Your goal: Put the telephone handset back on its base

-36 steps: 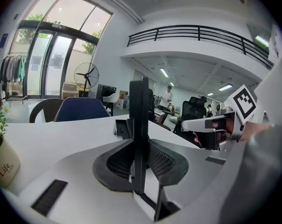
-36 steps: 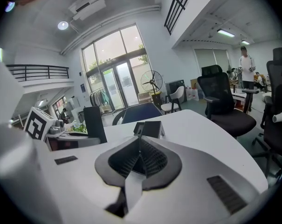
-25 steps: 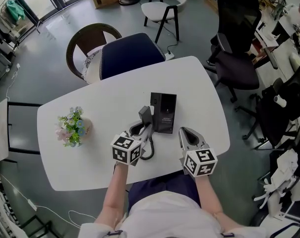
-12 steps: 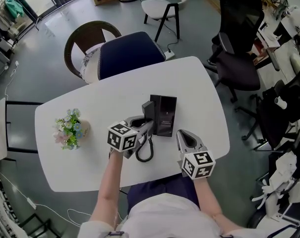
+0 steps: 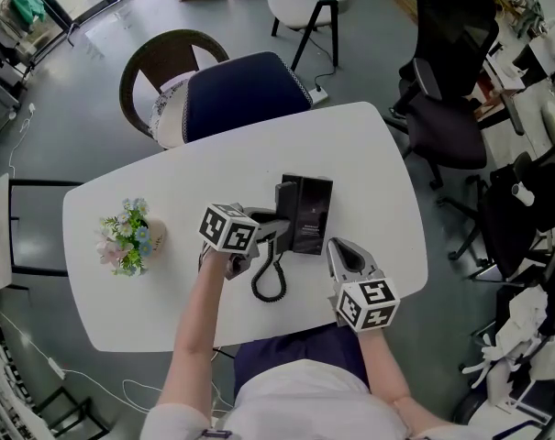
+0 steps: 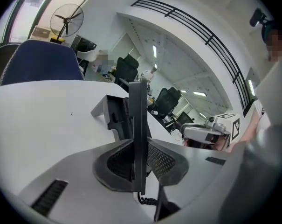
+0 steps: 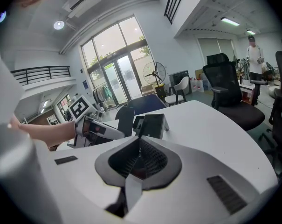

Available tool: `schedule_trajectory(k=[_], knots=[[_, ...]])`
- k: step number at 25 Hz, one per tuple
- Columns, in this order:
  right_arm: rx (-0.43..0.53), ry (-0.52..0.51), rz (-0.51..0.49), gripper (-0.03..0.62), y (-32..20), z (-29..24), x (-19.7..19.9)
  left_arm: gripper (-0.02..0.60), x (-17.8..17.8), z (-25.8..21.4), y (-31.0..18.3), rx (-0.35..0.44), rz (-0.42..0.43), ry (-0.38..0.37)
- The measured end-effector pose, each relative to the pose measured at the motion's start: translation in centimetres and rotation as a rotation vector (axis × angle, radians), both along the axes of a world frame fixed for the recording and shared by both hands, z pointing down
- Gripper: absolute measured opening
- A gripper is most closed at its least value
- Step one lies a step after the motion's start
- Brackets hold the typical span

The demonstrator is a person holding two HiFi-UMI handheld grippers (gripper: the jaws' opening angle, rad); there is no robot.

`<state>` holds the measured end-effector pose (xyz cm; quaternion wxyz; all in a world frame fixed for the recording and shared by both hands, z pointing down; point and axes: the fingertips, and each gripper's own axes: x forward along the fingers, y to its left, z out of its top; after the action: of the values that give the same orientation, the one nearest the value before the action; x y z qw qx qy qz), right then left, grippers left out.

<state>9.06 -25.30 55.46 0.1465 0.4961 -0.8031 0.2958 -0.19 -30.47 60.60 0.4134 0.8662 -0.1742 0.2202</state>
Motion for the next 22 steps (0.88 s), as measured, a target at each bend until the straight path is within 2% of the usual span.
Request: schedule_trajectory(k=[5,13,22], knots=[[-0.014,0.001,-0.002,0.035,0.2,0.4,0.0,0.086,0.2,0.8,-0.7,-0.088,0.041,0.016],[-0.023,-0.003,0.008,0.037,0.1,0.7,0.0,0.086,0.8,1.6,-1.1,-0.243,0.118,0.098],[-0.041,-0.001,-0.001,0.035,0.1,1.2,-0.2,0.086,1.3,2.0,-1.2,-0.308,0.225,0.140]])
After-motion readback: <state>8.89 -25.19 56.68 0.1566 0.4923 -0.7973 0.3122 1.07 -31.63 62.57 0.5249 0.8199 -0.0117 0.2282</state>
